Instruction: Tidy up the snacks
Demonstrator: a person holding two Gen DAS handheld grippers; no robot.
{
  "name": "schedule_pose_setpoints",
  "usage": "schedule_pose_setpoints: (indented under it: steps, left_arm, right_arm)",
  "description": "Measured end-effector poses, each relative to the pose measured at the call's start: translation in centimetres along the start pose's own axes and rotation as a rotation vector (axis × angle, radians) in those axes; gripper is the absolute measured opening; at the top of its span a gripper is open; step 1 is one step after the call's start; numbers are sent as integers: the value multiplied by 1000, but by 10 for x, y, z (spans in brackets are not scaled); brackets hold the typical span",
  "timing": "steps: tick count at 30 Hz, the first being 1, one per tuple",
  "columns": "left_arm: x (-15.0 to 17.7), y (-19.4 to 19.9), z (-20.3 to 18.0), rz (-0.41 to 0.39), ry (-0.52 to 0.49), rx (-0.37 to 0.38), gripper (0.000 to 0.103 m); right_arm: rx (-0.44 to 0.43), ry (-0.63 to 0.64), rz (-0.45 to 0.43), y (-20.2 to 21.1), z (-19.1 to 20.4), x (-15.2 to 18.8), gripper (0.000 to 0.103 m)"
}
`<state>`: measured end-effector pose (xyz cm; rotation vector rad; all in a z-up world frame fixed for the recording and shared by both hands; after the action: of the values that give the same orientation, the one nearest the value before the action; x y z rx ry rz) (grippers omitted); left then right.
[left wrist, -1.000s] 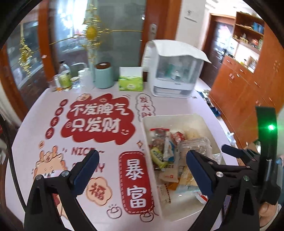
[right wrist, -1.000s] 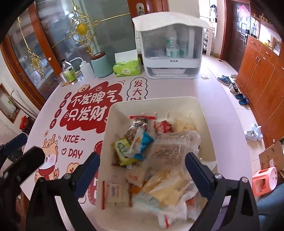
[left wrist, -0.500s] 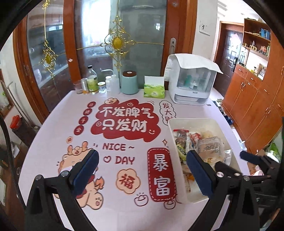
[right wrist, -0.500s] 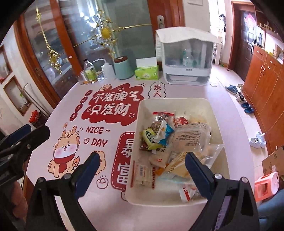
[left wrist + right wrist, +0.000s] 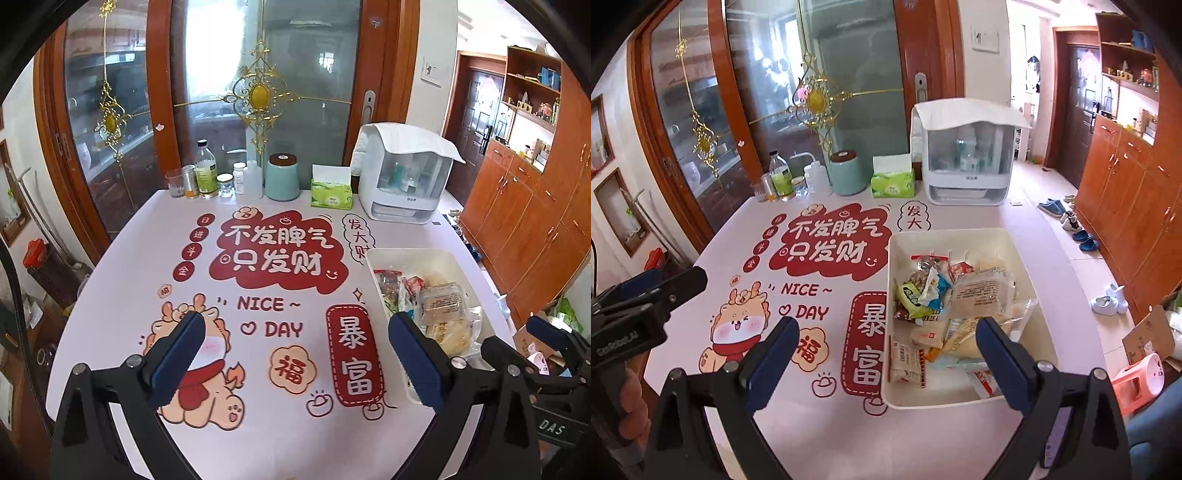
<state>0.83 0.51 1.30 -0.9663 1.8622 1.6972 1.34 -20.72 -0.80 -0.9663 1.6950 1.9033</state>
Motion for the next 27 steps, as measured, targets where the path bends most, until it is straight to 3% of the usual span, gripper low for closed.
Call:
schedule_pose_setpoints:
  steps: [18, 27]
  left_arm:
    - [18, 22, 32, -3, -6, -97, 102]
    - [25, 22, 17, 2, -45, -112, 102]
  right_arm:
    - [54, -34, -24, 26, 46, 3, 97]
    - [77, -43, -9, 26, 45, 6, 97]
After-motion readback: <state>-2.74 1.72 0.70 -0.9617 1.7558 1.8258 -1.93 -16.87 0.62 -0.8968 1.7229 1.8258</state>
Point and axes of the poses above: each gripper's, at about its wrist camera, not at the fingertips, and y roughly against the way its jaws point, z to its left, x to its underside, the point moved 6 cm from there along -y, roughly the way its jaws point, and after that the axes turned 6 degrees about y, right-handed, at the moved point
